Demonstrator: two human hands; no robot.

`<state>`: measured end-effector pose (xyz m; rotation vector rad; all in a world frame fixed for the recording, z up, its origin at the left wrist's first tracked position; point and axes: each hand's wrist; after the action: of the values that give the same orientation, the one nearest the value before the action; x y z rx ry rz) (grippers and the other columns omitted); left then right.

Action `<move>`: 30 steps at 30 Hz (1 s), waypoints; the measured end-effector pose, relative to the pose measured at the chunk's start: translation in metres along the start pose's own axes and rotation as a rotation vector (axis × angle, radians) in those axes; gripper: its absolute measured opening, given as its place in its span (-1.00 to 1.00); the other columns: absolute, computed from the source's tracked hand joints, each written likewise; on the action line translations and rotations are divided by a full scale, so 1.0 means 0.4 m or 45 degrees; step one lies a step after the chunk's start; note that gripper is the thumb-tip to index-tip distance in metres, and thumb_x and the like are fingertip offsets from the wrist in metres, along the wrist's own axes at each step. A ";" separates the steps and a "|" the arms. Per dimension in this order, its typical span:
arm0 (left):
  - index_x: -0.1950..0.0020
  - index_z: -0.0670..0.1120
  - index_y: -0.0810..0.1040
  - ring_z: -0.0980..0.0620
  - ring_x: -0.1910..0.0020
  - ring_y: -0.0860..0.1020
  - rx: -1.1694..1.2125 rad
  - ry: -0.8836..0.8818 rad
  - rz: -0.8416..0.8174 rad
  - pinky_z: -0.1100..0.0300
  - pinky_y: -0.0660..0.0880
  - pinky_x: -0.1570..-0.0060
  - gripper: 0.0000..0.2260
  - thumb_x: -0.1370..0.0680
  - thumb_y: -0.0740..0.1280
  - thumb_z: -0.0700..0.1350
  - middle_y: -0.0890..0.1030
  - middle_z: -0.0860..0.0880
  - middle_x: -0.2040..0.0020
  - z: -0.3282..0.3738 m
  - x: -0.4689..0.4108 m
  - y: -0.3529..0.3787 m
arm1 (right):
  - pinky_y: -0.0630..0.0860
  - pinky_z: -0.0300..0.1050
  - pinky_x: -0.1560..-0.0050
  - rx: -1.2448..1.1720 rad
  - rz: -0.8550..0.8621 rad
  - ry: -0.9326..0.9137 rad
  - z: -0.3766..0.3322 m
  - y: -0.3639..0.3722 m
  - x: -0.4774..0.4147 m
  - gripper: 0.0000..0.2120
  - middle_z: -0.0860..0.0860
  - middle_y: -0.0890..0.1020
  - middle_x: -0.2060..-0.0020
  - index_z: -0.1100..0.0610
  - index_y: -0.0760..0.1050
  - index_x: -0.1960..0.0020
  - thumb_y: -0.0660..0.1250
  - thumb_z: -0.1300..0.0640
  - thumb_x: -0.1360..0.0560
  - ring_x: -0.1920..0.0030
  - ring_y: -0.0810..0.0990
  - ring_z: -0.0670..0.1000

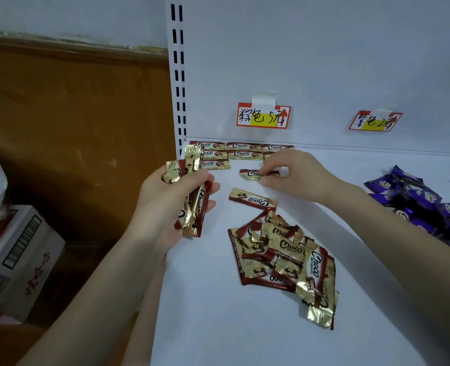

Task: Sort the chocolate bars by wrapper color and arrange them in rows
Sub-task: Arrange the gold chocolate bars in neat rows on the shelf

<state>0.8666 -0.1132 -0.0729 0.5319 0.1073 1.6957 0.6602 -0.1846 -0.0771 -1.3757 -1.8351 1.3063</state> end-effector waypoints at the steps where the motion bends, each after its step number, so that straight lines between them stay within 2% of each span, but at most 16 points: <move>1: 0.00 -0.10 0.55 0.06 0.28 0.68 -0.001 0.003 0.000 0.23 0.57 0.40 -0.86 -0.47 0.41 -0.20 0.68 -0.07 0.21 -0.001 -0.002 0.000 | 0.25 -0.56 0.14 -0.001 -0.005 -0.009 0.003 -0.001 -0.002 -0.89 -0.08 0.55 0.16 0.17 0.64 0.04 0.37 0.21 -0.46 0.11 0.44 -0.14; 5: 0.00 -0.11 0.55 0.06 0.29 0.67 -0.009 0.010 -0.030 0.24 0.55 0.41 -0.86 -0.47 0.40 -0.21 0.68 -0.06 0.25 -0.003 -0.005 0.006 | 0.27 -0.60 0.19 -0.054 -0.038 -0.002 0.008 -0.002 -0.012 -0.89 -0.10 0.55 0.19 0.16 0.64 0.05 0.36 0.23 -0.46 0.21 0.45 -0.25; 9: 0.00 -0.12 0.56 0.06 0.28 0.67 -0.017 0.019 -0.054 0.25 0.55 0.40 -0.88 -0.48 0.39 -0.21 0.68 -0.07 0.23 -0.005 -0.007 0.011 | 0.28 -0.59 0.23 -0.060 -0.066 0.017 0.010 0.001 -0.033 -0.88 -0.08 0.55 0.15 0.16 0.60 0.02 0.38 0.18 -0.46 0.17 0.46 -0.16; 13: -0.01 -0.12 0.56 0.06 0.27 0.68 -0.021 0.014 -0.055 0.24 0.55 0.40 -0.87 -0.48 0.39 -0.21 0.69 -0.07 0.23 -0.006 -0.010 0.013 | 0.30 -0.56 0.26 -0.058 -0.100 0.009 0.010 0.002 -0.054 -0.83 -0.07 0.53 0.15 0.18 0.57 -0.02 0.39 0.16 -0.45 0.22 0.45 -0.21; 16: -0.03 -0.12 0.56 0.05 0.26 0.68 -0.012 0.007 -0.056 0.24 0.55 0.41 -0.85 -0.47 0.40 -0.21 0.68 -0.07 0.22 -0.006 -0.011 0.014 | 0.33 -0.51 0.21 -0.031 -0.100 -0.012 0.009 -0.001 -0.071 -0.80 -0.08 0.51 0.11 0.17 0.56 -0.06 0.38 0.14 -0.46 0.12 0.46 -0.12; 20: -0.04 -0.12 0.55 0.05 0.27 0.67 -0.009 0.007 -0.052 0.23 0.56 0.41 -0.83 -0.47 0.40 -0.21 0.68 -0.08 0.22 -0.005 -0.014 0.014 | 0.30 -0.30 0.09 0.095 -0.122 -0.062 0.011 0.001 -0.091 -0.80 -0.09 0.48 0.09 0.15 0.56 -0.08 0.35 0.13 -0.48 0.04 0.44 -0.08; 25: -0.05 -0.12 0.55 0.06 0.27 0.68 -0.014 0.002 -0.043 0.24 0.56 0.41 -0.83 -0.47 0.40 -0.20 0.69 -0.06 0.24 -0.005 -0.017 0.013 | 0.27 -0.32 0.09 0.152 -0.124 -0.152 0.012 0.006 -0.097 -0.81 -0.06 0.48 0.09 0.19 0.58 -0.10 0.32 0.19 -0.50 0.05 0.41 -0.10; 30: -0.08 -0.13 0.55 0.05 0.28 0.68 -0.010 -0.001 -0.031 0.23 0.56 0.42 -0.80 -0.47 0.40 -0.20 0.69 -0.07 0.22 -0.005 -0.018 0.015 | 0.29 -0.30 0.05 0.164 -0.104 -0.165 0.016 0.009 -0.096 -0.81 0.06 0.57 0.00 0.18 0.58 -0.10 0.30 0.21 -0.50 -0.02 0.48 0.00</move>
<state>0.8612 -0.1210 -0.0745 0.5231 0.1062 1.6716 0.6707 -0.2224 -0.0773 -1.1616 -1.8350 1.4733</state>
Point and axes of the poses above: each hand's wrist, its own x-axis away from the middle knuckle, its own y-axis out of the palm, z = x × y
